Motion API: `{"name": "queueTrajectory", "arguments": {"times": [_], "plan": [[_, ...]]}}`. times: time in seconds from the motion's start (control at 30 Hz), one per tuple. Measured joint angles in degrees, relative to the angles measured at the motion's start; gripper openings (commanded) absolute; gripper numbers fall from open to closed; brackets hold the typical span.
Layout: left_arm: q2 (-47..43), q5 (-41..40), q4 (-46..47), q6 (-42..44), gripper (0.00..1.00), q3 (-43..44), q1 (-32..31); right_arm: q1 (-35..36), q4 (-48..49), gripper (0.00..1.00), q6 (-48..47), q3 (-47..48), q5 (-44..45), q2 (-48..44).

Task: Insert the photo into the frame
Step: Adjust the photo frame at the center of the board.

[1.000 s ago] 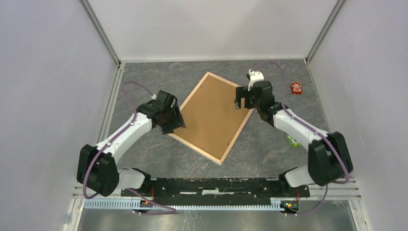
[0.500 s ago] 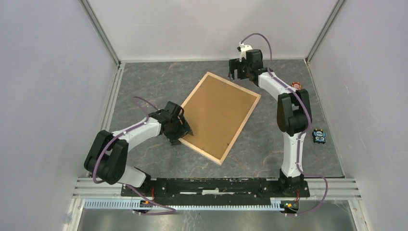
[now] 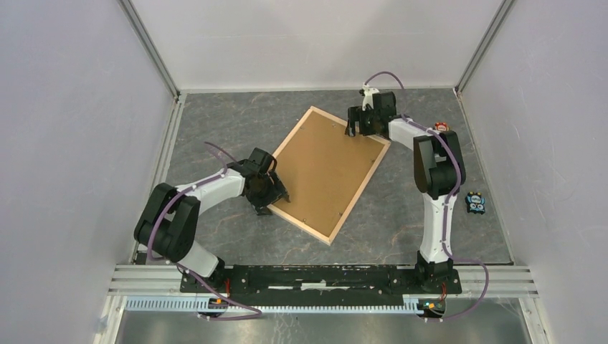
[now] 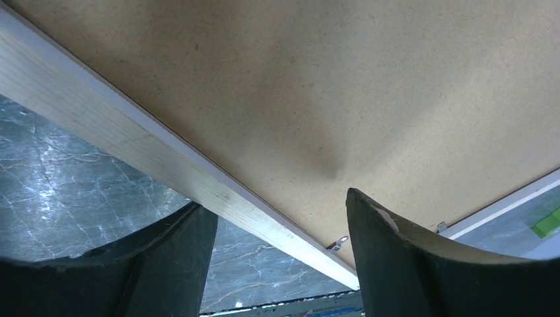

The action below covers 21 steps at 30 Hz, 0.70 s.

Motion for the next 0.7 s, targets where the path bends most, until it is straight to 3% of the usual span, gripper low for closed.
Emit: {"name": "queueTrajectory", "arguments": {"times": [0.23,0.57,0.7], "plan": [[4.46,2.03,-5.38,3.87,0.76,4.57,2.97,-2.05,6.93,0.85,1.01,-18.93,0.76,-12.24],[13.16,1.6,-15.3,17.94,0.71,15.21,10.16,-1.9,14.32,0.86,7.37,-52.11,2.54,-38.18],[15.28,0.46,-15.13,21.97,0.71,18.56,11.19,-0.72,13.16,0.91,8.46,-57.22,3.76,-43.95]]}}
